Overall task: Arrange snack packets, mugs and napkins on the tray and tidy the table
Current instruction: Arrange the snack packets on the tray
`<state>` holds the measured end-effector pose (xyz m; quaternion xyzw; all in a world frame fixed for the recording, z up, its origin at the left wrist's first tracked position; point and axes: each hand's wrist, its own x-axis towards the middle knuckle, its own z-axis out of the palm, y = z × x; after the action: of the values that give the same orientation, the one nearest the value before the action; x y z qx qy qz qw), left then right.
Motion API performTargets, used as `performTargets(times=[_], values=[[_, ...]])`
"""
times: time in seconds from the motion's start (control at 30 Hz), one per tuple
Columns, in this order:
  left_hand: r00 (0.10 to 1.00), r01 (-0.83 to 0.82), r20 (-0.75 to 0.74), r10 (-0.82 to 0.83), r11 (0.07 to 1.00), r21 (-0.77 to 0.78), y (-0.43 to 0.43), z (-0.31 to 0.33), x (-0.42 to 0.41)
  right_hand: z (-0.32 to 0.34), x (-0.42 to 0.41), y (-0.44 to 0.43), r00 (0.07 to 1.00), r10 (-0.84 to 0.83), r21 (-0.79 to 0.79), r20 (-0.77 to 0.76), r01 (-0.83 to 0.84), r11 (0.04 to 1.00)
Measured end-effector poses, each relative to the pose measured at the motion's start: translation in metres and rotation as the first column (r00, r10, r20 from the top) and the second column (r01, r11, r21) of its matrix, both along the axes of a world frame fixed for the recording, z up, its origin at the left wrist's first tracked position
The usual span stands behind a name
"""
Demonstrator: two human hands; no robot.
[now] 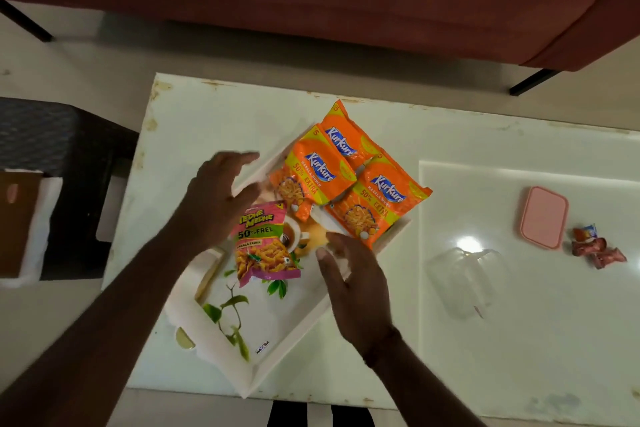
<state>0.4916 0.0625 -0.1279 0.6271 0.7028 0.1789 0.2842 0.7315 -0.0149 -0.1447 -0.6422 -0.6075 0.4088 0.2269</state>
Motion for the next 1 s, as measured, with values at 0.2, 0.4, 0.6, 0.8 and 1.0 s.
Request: performTargets(times=[0.2, 0.4, 0.6, 0.8, 1.0], values=[[0.984, 0.162, 0.114, -0.138, 0.958, -0.238, -0.045, -0.005, -0.028, 0.014, -0.067, -0.023, 0.895, -0.358, -0.594, -0.265, 0.141, 0.792], [0.995, 0.099, 0.052, -0.087, 0.949, -0.300, -0.064, -0.022, -0.027, -0.001, -0.100, -0.016, 0.698, -0.672, -0.746, -0.247, 0.305, 0.591], [0.998, -0.035, -0.052, 0.022, 0.963, -0.268, -0.091, -0.027, -0.024, -0.006, -0.089, -0.015, 0.794, -0.557, -0.686, -0.244, 0.264, 0.678], [0.775, -0.302, 0.413, 0.478, 0.855, -0.422, -0.121, -0.011, -0.006, 0.011, -0.061, -0.023, 0.708, -0.554, -0.665, -0.437, 0.160, 0.729], [0.772, -0.070, 0.554, 0.311, 0.908, -0.413, -0.112, 0.007, 0.040, 0.023, -0.040, -0.034, 0.539, -0.674, -0.644, -0.505, 0.284, 0.710]])
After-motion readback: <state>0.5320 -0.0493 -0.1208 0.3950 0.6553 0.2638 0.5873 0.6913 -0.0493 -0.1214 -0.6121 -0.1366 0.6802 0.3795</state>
